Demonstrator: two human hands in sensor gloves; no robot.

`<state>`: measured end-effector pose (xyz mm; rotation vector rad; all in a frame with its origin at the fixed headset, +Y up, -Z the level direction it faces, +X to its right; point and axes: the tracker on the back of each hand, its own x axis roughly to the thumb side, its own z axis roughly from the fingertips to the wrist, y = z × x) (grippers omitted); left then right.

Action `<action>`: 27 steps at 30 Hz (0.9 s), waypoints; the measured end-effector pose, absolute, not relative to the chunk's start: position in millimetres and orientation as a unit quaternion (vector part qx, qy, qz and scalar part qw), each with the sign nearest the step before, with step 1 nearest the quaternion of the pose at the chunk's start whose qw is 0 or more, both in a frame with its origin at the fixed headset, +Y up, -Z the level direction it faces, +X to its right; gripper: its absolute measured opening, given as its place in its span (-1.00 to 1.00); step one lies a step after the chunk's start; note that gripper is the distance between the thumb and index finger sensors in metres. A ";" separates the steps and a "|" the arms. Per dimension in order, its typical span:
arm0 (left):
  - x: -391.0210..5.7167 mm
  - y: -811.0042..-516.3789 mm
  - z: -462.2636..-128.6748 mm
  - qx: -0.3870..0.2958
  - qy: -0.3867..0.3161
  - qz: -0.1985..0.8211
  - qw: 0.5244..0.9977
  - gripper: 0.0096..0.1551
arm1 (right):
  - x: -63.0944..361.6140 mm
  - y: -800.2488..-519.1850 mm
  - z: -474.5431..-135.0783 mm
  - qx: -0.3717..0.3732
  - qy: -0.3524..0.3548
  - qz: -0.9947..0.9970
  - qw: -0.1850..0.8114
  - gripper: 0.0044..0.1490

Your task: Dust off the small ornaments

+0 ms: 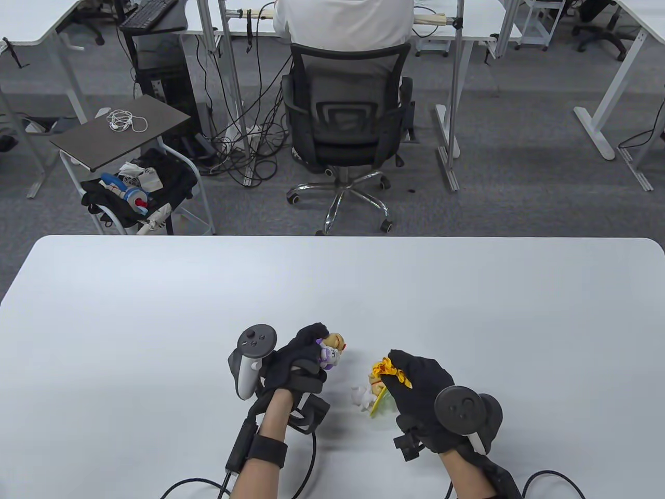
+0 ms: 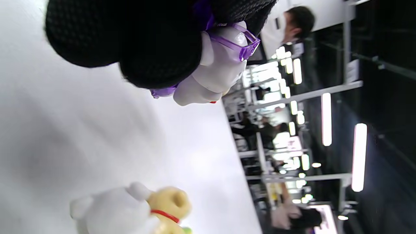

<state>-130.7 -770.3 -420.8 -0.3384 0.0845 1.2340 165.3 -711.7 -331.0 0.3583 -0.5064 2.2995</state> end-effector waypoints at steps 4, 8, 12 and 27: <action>-132.7 -782.2 -439.9 -0.193 0.065 0.563 0.801 -0.46 | 169.7 -714.3 -334.0 0.131 -0.191 0.897 0.378 -0.37; -132.0 -792.9 -452.0 -0.218 0.068 0.565 0.793 -0.46 | 174.4 -716.5 -337.7 0.120 -0.184 0.896 0.386 -0.37; -133.7 -796.4 -457.0 -0.223 0.073 0.554 0.799 -0.46 | 178.6 -721.6 -342.6 0.107 -0.172 0.897 0.392 -0.37; -150.0 -787.4 -450.8 -0.144 0.121 0.452 0.872 -0.49 | 181.5 -726.2 -344.5 0.096 -0.169 0.902 0.385 -0.37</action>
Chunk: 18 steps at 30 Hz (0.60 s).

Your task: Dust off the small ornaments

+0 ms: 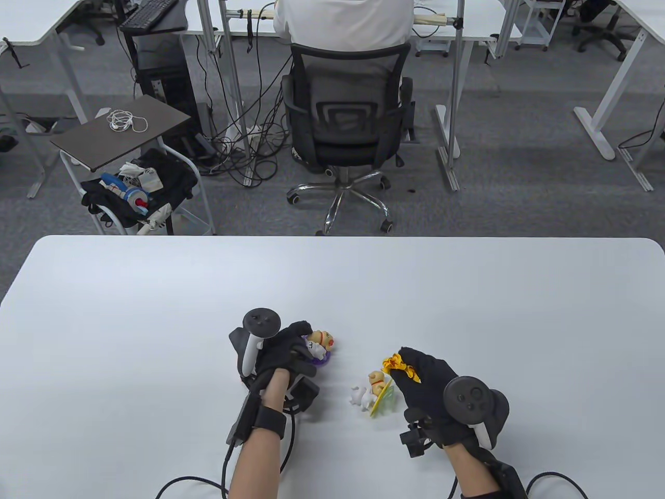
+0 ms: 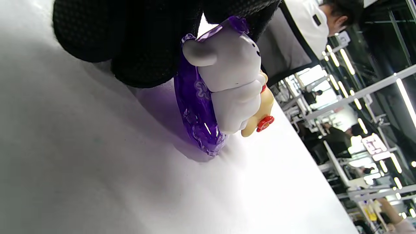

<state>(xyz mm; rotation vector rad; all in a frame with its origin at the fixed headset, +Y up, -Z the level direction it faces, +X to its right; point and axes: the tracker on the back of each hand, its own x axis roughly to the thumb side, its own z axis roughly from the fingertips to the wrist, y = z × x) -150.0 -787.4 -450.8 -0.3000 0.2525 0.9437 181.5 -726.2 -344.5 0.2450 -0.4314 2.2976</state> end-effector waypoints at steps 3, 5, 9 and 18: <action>-153.4 -789.5 -448.5 -0.137 0.123 0.452 0.873 -0.49 | 181.2 -727.1 -344.9 0.095 -0.168 0.903 0.383 -0.37; -155.2 -790.4 -447.6 -0.139 0.122 0.462 0.867 -0.49 | 181.4 -727.6 -344.9 0.094 -0.169 0.903 0.383 -0.37; -157.5 -789.9 -444.5 -0.138 0.122 0.478 0.859 -0.49 | 181.1 -727.6 -344.6 0.094 -0.169 0.904 0.381 -0.37; -172.1 -751.4 -424.4 -0.064 0.101 0.484 0.867 -0.44 | 178.8 -726.7 -343.1 0.101 -0.166 0.906 0.376 -0.36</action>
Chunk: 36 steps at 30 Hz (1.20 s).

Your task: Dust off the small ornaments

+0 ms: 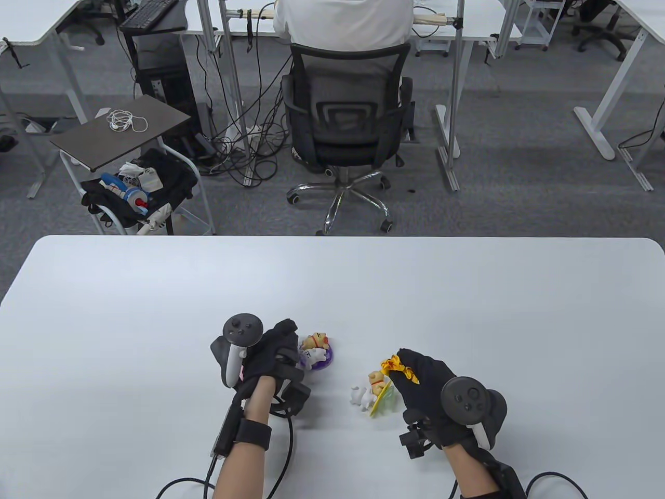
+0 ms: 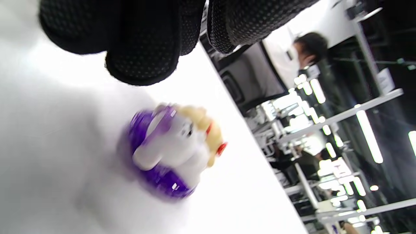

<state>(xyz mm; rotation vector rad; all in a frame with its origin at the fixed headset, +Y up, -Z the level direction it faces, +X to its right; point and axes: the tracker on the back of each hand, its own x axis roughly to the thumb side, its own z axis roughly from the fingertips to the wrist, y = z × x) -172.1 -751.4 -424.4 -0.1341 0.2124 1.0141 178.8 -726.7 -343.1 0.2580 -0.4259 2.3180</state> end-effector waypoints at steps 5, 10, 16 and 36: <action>-195.0 -724.0 -411.0 0.007 0.111 0.475 0.873 -0.40 | 177.8 -725.5 -342.5 0.105 -0.167 0.905 0.376 -0.36; -211.9 -730.3 -408.7 -0.020 0.136 0.330 0.934 -0.13 | 176.2 -725.9 -343.0 0.107 -0.163 0.907 0.373 -0.36; -202.5 -765.2 -418.8 -0.097 0.167 0.176 0.965 0.06 | 174.4 -727.8 -344.1 0.108 -0.157 0.911 0.365 -0.36; -199.6 -774.3 -423.8 -0.063 0.158 0.211 0.963 -0.03 | 170.6 -747.1 -360.0 0.094 -0.103 0.926 0.350 -0.36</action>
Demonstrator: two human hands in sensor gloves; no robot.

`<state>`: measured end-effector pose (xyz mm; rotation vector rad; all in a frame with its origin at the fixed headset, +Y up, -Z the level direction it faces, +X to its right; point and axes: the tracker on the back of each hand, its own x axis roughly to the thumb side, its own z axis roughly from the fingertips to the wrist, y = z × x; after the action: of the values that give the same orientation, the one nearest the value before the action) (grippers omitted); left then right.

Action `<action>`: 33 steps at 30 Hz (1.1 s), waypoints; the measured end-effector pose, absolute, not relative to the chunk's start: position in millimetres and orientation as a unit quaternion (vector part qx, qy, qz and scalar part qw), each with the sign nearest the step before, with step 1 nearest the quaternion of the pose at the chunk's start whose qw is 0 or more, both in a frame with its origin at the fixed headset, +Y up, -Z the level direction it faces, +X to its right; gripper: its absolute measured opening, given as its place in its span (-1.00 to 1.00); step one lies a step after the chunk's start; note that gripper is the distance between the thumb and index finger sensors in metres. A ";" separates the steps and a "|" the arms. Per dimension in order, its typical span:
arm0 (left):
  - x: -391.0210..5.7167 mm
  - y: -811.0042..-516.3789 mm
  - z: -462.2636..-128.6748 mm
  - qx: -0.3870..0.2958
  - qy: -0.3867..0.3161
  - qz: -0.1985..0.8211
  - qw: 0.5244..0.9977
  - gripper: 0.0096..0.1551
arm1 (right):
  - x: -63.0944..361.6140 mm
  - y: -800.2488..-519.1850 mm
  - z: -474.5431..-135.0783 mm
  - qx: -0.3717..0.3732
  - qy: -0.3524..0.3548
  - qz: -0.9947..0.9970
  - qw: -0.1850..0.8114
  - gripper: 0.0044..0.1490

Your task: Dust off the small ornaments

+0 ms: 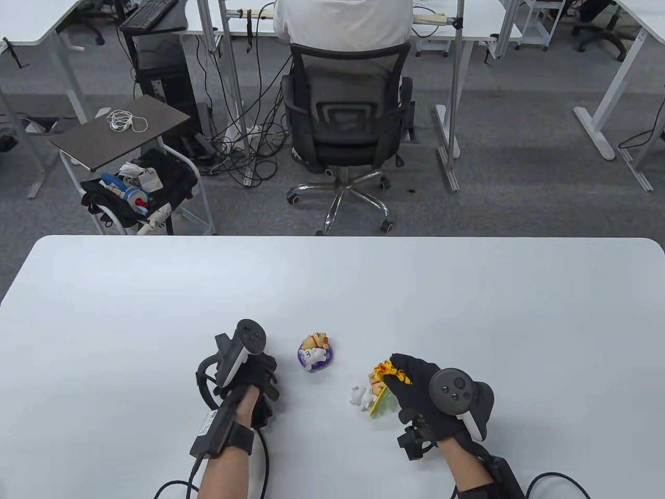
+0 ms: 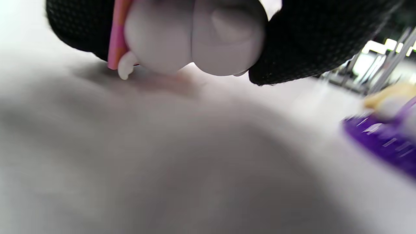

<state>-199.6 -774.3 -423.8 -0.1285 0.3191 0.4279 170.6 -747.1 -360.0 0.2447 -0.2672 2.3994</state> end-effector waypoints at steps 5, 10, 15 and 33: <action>-197.9 -750.0 -399.6 -0.026 0.112 0.391 0.913 -0.06 | 165.6 -747.9 -359.6 0.104 -0.095 0.928 0.345 -0.38; -179.5 -747.0 -378.0 -0.047 0.058 0.600 0.797 -0.07 | 147.1 -733.9 -339.9 0.157 -0.120 0.929 0.314 -0.39; -143.7 -745.8 -363.5 -0.094 -0.026 0.669 0.737 -0.06 | 129.5 -723.0 -322.5 0.197 -0.139 0.918 0.314 -0.39; -90.9 -778.9 -354.5 -0.182 -0.132 0.790 0.570 -0.25 | 123.0 -713.5 -312.0 0.208 -0.171 0.904 0.332 -0.38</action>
<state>-90.9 -778.9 -354.5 -0.4266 -0.3095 1.8548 123.0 -713.5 -312.0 0.5442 -0.4457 2.3616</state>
